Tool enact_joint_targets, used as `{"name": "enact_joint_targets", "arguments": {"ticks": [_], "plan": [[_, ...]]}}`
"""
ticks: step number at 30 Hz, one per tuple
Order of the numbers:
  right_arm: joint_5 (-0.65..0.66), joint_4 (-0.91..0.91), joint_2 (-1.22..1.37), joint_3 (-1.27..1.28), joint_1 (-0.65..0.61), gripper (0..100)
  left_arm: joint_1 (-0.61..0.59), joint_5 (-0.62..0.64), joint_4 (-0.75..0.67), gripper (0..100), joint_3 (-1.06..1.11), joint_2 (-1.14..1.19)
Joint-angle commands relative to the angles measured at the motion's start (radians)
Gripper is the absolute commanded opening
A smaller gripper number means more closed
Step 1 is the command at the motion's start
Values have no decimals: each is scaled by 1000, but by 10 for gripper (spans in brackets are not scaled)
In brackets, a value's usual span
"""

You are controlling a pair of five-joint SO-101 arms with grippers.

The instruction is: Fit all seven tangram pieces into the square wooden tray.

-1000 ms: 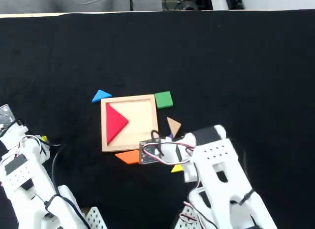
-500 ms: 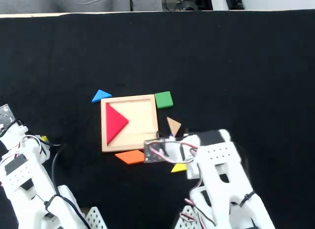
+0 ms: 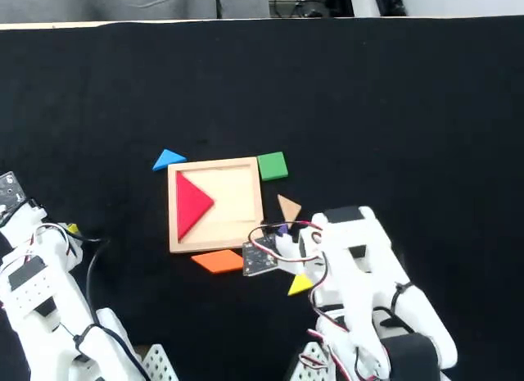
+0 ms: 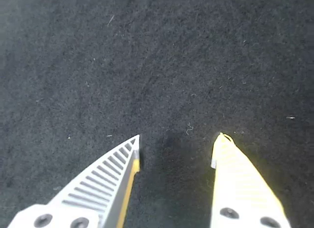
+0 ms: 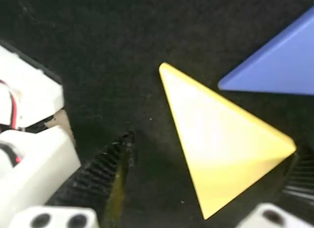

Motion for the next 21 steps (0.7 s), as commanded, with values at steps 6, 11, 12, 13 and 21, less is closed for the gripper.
{"name": "enact_joint_targets", "arguments": {"ticks": [6, 11, 12, 13, 21], "plan": [[-38, -44, 18, -68, -20, 456, 8, -5, -15, 242, -2, -9], [-34, -54, 21, -76, -20, 453, 8, -5, -15, 242, -2, -9], [-18, -54, 21, -76, -20, 453, 8, -5, -15, 242, -2, -9], [-3, -54, 21, -74, -20, 452, 8, -5, -15, 242, -2, -9], [11, -54, 22, -70, -18, 452, 8, -5, -17, 242, -2, -9]]}}
